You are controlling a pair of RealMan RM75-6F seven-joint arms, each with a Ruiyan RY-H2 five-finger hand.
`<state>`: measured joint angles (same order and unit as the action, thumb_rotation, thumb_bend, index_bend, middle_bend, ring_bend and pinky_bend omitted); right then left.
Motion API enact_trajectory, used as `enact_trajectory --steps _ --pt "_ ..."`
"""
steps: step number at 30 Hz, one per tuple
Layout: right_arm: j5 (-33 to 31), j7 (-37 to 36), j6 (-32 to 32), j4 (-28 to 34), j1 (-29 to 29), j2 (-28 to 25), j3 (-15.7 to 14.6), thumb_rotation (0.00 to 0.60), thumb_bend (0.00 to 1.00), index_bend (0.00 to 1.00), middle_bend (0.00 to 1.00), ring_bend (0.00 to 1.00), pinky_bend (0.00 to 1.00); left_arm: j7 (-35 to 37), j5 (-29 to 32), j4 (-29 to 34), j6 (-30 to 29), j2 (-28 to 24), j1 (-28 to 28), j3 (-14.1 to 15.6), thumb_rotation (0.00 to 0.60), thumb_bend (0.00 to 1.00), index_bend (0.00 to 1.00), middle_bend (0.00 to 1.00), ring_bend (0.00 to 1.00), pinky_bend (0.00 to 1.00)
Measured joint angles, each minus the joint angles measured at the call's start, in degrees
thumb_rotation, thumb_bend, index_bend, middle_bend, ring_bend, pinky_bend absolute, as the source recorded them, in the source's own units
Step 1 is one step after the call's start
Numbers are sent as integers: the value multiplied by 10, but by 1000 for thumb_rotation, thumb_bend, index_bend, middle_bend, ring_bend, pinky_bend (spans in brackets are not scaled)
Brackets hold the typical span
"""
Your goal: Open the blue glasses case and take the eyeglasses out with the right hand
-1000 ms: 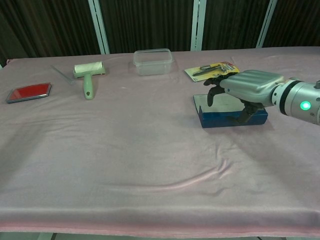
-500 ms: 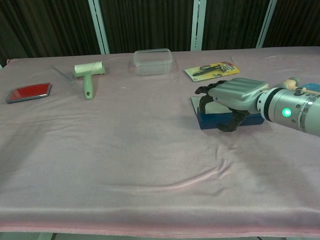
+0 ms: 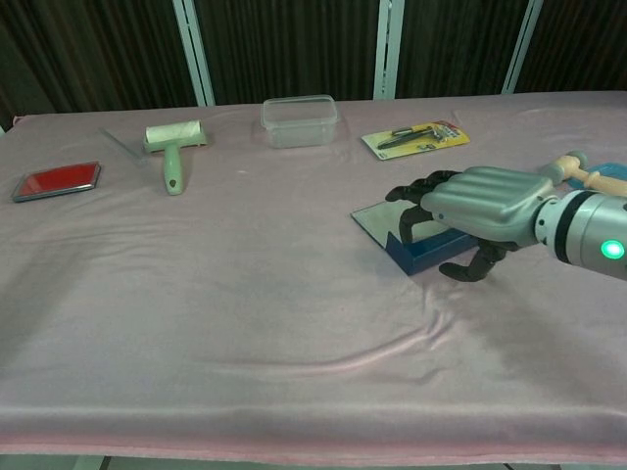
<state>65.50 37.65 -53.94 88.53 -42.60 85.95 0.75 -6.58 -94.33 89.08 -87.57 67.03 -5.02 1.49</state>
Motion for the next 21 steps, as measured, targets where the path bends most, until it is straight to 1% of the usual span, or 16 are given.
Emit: enact_trajectory --steps 5,11,16,21 --pt "36 3 -17 26 20 -33 -33 600 515 458 131 36 28 -6 -1 1 3 2 -1 1 600 431 0 0 0 102" --pt "81 1 -43 41 47 -67 -64 600 515 457 131 36 28 -15 -3 2 6 5 -2 3 600 430 0 0 0 102" --pt "103 -20 -54 38 65 -87 -76 600 515 457 131 36 28 -21 -5 4 9 7 -2 5 600 430 0 0 0 102" --pt "113 -51 -54 17 80 -101 -83 600 515 457 131 36 28 -27 -1 4 15 9 -4 4 600 432 0 0 0 102"
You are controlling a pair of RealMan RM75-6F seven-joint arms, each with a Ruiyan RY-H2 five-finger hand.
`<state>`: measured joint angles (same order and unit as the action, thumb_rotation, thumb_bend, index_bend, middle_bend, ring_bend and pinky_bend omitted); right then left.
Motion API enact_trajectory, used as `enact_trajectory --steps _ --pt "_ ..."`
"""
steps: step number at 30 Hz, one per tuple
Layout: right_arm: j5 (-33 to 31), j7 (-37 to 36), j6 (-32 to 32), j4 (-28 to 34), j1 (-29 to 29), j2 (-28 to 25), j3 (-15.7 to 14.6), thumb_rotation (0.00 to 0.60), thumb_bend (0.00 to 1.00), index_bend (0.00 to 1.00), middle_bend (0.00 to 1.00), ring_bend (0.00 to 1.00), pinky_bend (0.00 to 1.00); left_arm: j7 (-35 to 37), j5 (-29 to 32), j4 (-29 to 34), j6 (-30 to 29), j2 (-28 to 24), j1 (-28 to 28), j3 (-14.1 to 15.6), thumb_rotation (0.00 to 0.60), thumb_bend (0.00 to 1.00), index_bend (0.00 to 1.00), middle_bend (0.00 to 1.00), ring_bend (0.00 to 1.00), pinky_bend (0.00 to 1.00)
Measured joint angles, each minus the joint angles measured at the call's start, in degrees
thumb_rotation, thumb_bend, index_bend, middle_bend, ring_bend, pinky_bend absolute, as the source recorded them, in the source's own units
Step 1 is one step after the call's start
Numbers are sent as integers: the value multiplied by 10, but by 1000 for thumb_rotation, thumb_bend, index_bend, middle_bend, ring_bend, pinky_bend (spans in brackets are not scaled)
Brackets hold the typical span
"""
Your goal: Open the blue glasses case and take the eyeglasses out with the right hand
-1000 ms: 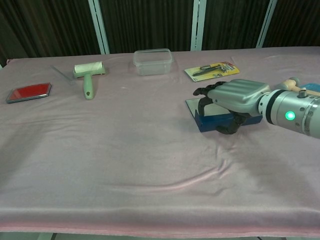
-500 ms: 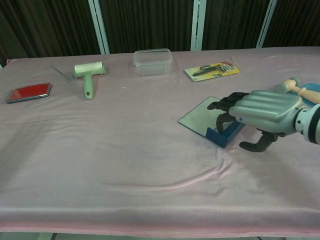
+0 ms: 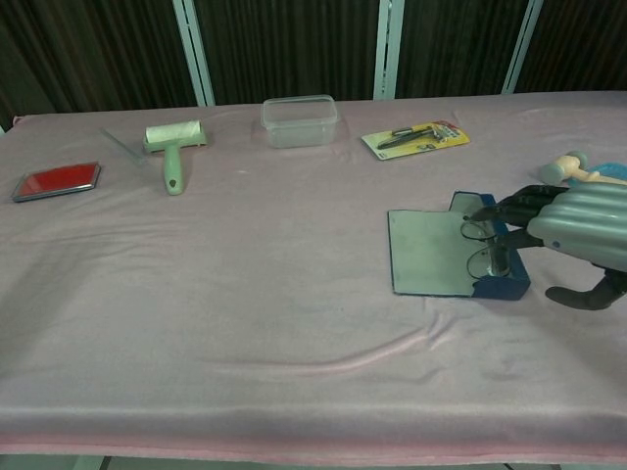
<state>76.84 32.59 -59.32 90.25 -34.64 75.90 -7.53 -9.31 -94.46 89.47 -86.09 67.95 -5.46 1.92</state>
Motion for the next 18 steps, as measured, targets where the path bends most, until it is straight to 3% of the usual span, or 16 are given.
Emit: enact_trajectory --steps 7,18 --pt "-7 -29 9 -46 8 -2 14 600 515 457 131 36 28 -9 5 1 6 4 -2 -2 600 431 0 0 0 103" --pt "-62 -46 63 -131 -13 30 70 600 515 457 131 36 26 -23 19 2 21 10 -8 -5 600 431 0 0 0 105"
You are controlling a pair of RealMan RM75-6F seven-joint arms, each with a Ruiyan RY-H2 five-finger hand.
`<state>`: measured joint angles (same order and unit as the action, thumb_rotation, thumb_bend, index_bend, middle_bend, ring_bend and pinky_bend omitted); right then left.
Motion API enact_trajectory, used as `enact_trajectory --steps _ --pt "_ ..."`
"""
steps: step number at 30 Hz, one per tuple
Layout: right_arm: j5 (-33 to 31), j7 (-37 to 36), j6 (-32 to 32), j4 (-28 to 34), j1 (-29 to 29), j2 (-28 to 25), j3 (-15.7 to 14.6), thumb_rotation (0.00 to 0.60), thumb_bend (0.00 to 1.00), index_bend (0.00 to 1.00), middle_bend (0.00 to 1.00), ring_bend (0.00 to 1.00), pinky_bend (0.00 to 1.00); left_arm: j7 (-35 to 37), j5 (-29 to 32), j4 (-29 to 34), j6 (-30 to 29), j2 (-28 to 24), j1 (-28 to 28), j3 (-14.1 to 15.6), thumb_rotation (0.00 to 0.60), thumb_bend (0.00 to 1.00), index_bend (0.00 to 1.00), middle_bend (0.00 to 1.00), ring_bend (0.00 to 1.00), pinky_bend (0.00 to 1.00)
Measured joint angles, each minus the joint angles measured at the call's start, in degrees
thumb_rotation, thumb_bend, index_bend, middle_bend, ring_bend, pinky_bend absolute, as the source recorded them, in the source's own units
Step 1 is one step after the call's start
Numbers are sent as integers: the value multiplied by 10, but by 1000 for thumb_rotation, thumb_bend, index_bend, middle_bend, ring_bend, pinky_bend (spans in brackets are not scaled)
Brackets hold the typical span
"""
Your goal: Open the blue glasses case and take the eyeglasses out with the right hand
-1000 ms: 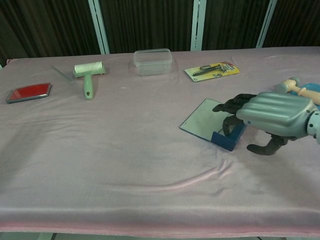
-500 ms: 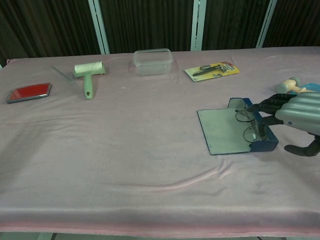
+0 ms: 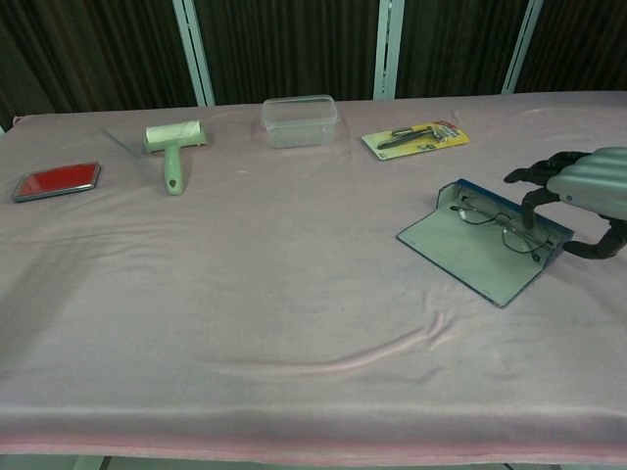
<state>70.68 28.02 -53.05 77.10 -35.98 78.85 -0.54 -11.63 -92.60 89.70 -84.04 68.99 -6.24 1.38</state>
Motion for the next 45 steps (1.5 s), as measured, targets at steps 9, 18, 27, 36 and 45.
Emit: enact_trajectory --steps 9,18,27,36,45 --pt "-65 15 46 -75 -52 57 64 600 515 447 129 36 19 -7 8 2 7 2 -3 -2 600 431 0 0 0 109" --pt "-80 -4 53 -60 -64 60 82 600 467 417 117 33 13 -1 2 5 2 -1 -3 1 600 431 0 0 0 110" --pt "-164 12 34 -52 -57 55 110 600 390 409 106 27 13 6 -2 5 6 -5 -5 4 600 431 0 0 0 110" --pt "-310 26 96 -58 -86 60 141 600 388 412 105 27 14 11 2 5 11 -6 -8 3 600 432 0 0 0 110" --pt "-429 32 143 -70 -125 57 144 600 388 461 105 28 18 19 6 4 14 -9 -10 1 600 431 0 0 0 110"
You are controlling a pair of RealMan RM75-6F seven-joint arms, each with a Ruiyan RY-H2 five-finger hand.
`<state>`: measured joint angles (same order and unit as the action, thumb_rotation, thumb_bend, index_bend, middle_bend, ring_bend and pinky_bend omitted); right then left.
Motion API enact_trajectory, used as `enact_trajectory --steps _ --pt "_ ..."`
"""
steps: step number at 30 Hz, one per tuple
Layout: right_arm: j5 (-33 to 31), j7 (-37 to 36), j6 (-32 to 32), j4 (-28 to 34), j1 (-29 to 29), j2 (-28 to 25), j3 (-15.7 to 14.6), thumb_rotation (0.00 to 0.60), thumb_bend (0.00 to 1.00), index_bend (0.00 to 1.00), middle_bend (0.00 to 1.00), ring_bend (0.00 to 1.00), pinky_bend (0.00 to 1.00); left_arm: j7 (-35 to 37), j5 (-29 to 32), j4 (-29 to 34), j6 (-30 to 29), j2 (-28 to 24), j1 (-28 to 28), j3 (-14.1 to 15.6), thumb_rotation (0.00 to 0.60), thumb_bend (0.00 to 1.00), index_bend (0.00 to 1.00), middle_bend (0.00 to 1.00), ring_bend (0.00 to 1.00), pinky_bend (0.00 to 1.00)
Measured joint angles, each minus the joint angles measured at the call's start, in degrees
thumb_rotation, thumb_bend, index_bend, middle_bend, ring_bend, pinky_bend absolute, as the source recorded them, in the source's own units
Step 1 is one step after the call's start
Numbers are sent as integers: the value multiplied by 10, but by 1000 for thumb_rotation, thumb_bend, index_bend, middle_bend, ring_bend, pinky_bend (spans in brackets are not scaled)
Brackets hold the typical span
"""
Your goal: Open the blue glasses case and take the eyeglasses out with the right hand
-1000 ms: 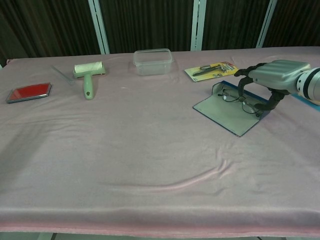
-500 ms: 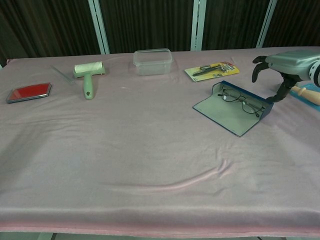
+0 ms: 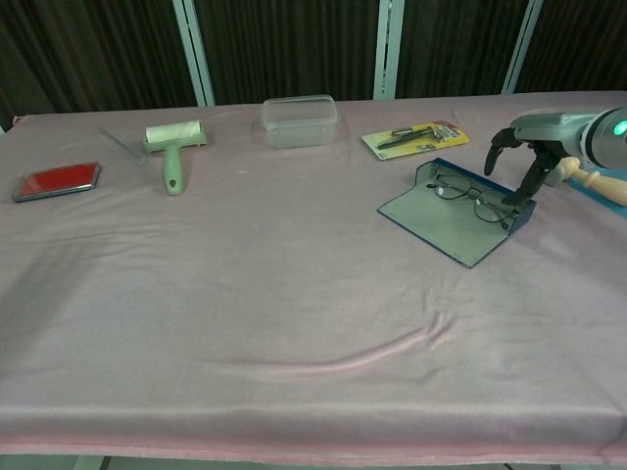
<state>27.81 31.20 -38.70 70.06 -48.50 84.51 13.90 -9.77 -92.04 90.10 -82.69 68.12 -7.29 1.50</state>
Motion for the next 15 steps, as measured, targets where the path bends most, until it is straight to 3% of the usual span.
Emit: enact_trajectory --steps 6,15 --pt "-42 12 11 -25 -24 9 -30 600 388 511 105 28 39 0 -2 0 0 0 0 2 600 431 0 0 0 110" --pt "-7 4 -22 -26 -33 18 -43 600 388 537 104 28 52 -4 2 1 3 1 -2 1 600 431 0 0 0 110"
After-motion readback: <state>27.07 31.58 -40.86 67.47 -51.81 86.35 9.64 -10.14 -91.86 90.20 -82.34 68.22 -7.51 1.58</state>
